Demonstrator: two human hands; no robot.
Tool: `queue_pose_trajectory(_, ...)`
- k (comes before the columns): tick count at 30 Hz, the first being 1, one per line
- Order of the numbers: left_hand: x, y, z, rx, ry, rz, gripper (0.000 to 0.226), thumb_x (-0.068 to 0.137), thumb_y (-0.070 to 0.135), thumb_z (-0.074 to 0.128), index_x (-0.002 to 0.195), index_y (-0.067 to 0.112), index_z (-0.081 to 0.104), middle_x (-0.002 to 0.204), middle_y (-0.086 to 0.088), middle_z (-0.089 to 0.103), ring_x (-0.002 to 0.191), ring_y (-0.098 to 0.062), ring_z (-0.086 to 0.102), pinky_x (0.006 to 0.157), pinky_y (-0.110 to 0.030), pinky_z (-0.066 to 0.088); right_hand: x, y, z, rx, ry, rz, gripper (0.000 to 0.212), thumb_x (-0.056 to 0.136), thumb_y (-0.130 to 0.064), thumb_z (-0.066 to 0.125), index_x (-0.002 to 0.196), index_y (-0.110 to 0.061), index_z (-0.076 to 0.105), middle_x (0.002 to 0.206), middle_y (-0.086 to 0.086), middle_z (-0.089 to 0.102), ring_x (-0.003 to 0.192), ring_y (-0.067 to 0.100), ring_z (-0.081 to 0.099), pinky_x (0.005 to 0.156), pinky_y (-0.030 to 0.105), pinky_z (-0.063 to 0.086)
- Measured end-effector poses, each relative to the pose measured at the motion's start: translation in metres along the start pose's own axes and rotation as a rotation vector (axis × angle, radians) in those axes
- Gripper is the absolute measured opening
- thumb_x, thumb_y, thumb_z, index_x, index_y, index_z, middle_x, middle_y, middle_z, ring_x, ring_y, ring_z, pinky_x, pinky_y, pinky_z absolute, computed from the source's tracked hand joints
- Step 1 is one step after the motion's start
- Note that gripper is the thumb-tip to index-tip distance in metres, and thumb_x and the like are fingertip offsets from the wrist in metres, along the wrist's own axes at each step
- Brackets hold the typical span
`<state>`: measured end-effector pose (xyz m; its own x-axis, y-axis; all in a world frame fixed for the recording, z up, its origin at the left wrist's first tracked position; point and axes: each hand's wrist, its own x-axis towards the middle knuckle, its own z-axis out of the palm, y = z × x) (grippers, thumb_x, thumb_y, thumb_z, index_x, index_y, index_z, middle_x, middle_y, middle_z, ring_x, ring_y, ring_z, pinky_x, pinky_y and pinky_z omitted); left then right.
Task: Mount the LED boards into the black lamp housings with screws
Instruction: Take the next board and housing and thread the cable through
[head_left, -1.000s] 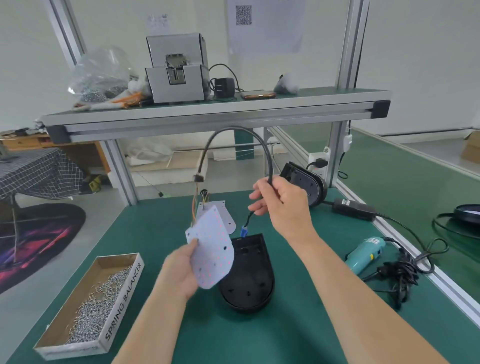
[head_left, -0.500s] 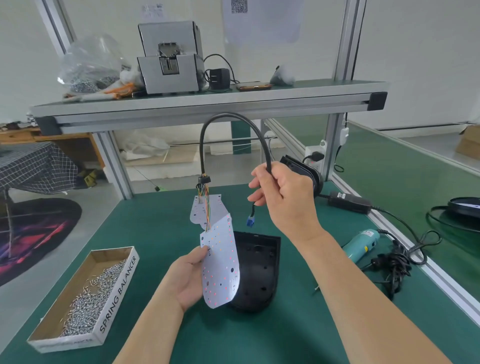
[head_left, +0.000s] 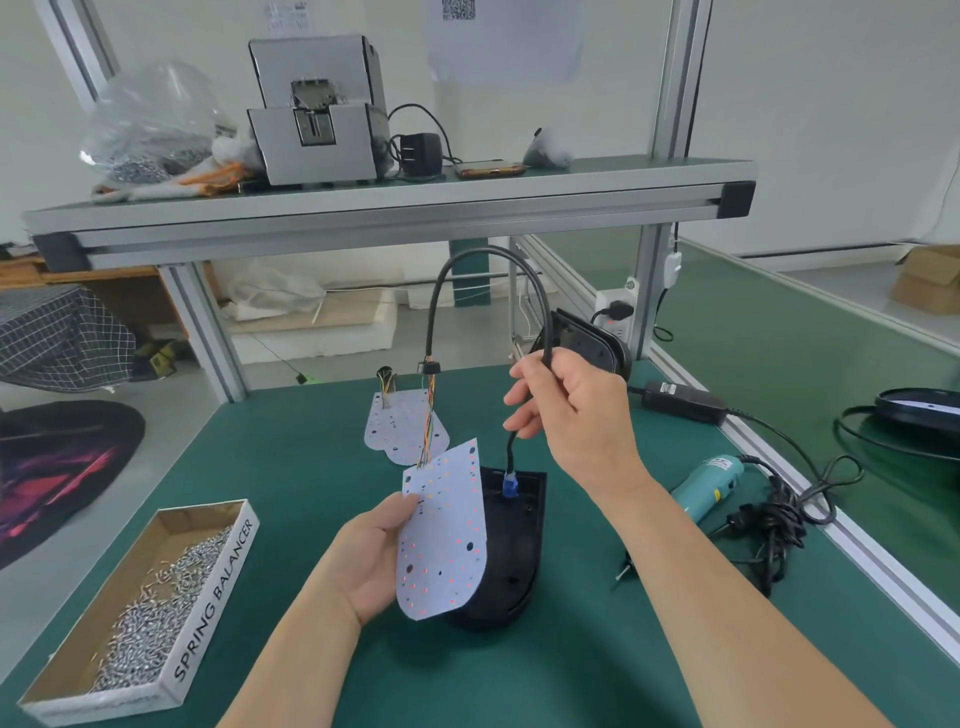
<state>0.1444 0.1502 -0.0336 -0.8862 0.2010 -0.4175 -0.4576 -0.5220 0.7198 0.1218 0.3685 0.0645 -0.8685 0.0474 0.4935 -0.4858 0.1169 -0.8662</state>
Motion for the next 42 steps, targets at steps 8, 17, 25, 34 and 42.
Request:
queue_pose_trajectory(8,0.005,-0.005,0.016,0.135,-0.006,0.013,0.034,0.101,0.011,0.045,0.13,0.002,0.059,0.129,-0.019,0.066,0.106,-0.032,0.066,0.09,-0.047,0.052,-0.005,0.004,0.001,0.033,-0.02,0.0,0.022,0.104,-0.019,0.053,0.088,-0.015,0.067,0.072,0.004,0.07,0.054,0.02,0.07,0.05,0.022,0.053)
queue_pose_trajectory(17,-0.001,-0.01,0.004,0.061,-0.067,0.022,0.041,0.088,0.015,0.059,0.127,0.002,0.065,0.125,-0.019,0.067,0.103,-0.034,0.069,0.093,-0.049,0.053,0.002,-0.01,-0.015,-0.146,-0.083,-0.016,0.024,0.104,-0.02,0.052,0.089,-0.011,0.068,0.072,0.004,0.07,0.053,0.018,0.069,0.05,0.024,0.054)
queue_pose_trajectory(25,-0.017,0.018,0.014,0.018,-0.224,0.208,0.041,0.093,0.018,0.052,0.131,0.013,0.066,0.128,-0.013,0.068,0.107,-0.03,0.07,0.086,-0.045,0.059,0.022,-0.025,-0.031,-0.628,-0.359,-0.073,0.036,0.101,-0.038,0.055,0.102,-0.008,0.075,0.114,0.005,0.071,0.098,0.025,0.06,0.09,0.031,0.042)
queue_pose_trajectory(34,-0.036,0.033,0.042,0.01,-0.234,0.286,0.04,0.09,0.016,0.053,0.125,0.01,0.07,0.122,-0.013,0.07,0.101,-0.028,0.072,0.081,-0.041,0.061,-0.001,0.024,-0.02,0.608,-0.506,0.49,0.073,0.093,-0.074,0.037,0.152,-0.031,0.039,0.143,-0.004,0.059,0.132,0.019,0.056,0.097,0.044,0.052)
queue_pose_trajectory(42,-0.046,0.046,0.019,-0.132,-0.144,0.295,0.037,0.086,0.022,0.057,0.117,0.012,0.075,0.119,-0.012,0.072,0.097,-0.031,0.074,0.075,-0.047,0.062,-0.016,0.033,-0.028,0.204,-0.56,0.372,0.058,0.09,-0.01,0.061,0.144,-0.029,0.05,0.135,-0.002,0.06,0.121,0.014,0.058,0.089,0.03,0.053)
